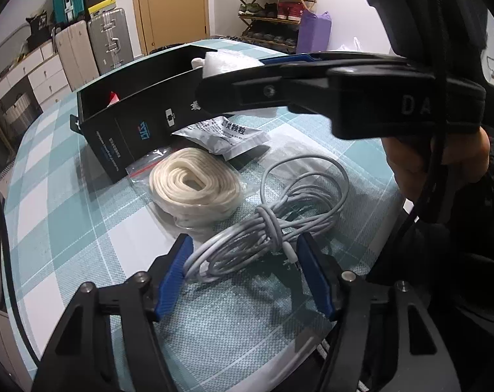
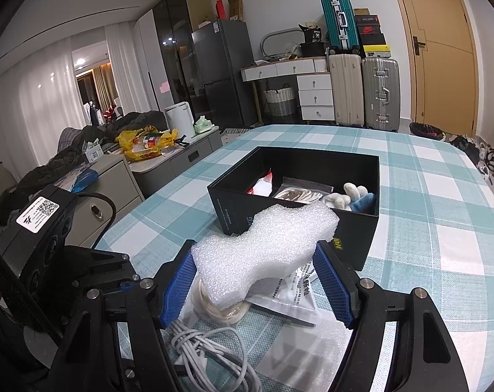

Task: Organize soft objects
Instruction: 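Grasp the coiled white cable with the left gripper while the right holds the foam, then lift the white cable with the left gripper toward the box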

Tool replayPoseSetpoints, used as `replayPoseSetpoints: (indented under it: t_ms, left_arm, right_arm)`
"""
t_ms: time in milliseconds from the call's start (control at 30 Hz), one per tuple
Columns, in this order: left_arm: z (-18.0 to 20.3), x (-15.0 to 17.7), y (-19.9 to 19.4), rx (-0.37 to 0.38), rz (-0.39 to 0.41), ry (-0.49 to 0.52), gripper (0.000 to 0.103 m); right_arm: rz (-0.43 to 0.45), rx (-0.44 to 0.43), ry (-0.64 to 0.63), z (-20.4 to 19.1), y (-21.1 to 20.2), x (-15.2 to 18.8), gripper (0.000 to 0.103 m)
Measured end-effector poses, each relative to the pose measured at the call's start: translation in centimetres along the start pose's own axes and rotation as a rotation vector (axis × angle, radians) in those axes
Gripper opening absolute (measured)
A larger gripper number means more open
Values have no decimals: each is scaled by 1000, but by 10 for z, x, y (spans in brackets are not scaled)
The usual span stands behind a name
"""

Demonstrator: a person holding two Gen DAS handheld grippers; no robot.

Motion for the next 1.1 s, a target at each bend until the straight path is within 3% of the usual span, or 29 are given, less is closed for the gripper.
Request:
replayPoseSetpoints:
  t_ms: [567,767,967,1100]
  left_arm:
    - [9,-5,-12,14,23,38,62]
    - [7,-7,-16,45,26,11,40]
    - [14,7,-1,41,-36,45,41]
    - [15,4,4,39,-16,21,44]
  right_arm:
    - [9,2,-7,3,-3,-4,73]
    - [36,4,1,5,-9,-11,73]
    - [35,3,-4,6,-9,-13,73]
    - [34,1,-4,6,-10,-13,73]
Point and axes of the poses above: each gripper's, at about its wrist camera, not at the fingertips, and y roughly the way its jaws point, z to its right, x to its underside, the point moved 9 cm from there along y, roughly the way its jaws point, and after that the axes turned 13 degrees about z, right-handed, at the moved point
